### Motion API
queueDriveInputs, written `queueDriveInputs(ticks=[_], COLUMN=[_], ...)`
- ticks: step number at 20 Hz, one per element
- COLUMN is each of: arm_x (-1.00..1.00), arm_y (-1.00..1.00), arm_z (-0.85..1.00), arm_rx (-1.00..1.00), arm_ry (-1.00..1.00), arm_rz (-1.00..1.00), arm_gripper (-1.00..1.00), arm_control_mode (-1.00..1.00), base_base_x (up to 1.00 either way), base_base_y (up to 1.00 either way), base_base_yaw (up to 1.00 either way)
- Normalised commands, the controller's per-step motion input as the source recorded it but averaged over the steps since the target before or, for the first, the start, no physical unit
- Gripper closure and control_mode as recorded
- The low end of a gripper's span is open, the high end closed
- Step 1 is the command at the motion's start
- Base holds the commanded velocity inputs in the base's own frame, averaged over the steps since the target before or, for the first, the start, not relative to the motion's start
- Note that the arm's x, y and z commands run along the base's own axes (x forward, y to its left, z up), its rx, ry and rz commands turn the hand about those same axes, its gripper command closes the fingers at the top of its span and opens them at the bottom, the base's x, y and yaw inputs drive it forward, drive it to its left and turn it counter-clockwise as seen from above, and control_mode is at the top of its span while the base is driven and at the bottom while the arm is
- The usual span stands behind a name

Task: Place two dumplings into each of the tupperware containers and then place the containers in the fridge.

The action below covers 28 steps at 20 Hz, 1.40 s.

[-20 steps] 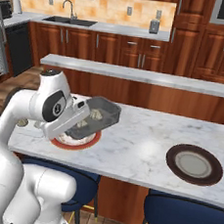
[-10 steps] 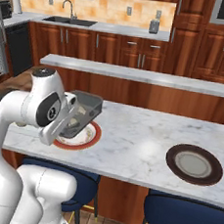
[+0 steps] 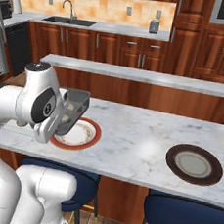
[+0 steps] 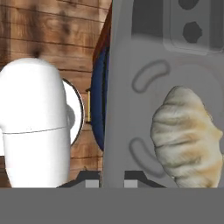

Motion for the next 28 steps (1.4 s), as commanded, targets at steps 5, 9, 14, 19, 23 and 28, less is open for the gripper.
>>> queueDriveInputs(ticks=[5,9,14,19,23,28], arm_x=[-0.25,-0.19,-0.32,-0.01,0.0,0.0], arm_y=[0.06,-0.01,-0.12,0.0,0.0,0.0], arm_z=[0.17,0.0,0.0,0.0,0.0,0.0], arm_rx=[0.0,0.03,0.06,0.0,0.0,0.0], arm_ry=[0.17,0.02,0.0,0.0,0.0,0.0], arm_rz=[0.04,0.01,0.0,0.0,0.0,0.0], arm_gripper=[1.0,1.0,1.0,1.0,1.0,1.0], arm_control_mode=[-1.0,-1.0,-1.0,-1.0,-1.0,1.0], base_base_x=[0.0,0.0,0.0,0.0,0.0,-0.29], base_base_y=[0.0,0.0,0.0,0.0,0.0,0.05], base_base_yaw=[0.0,0.0,0.0,0.0,0.0,0.0])
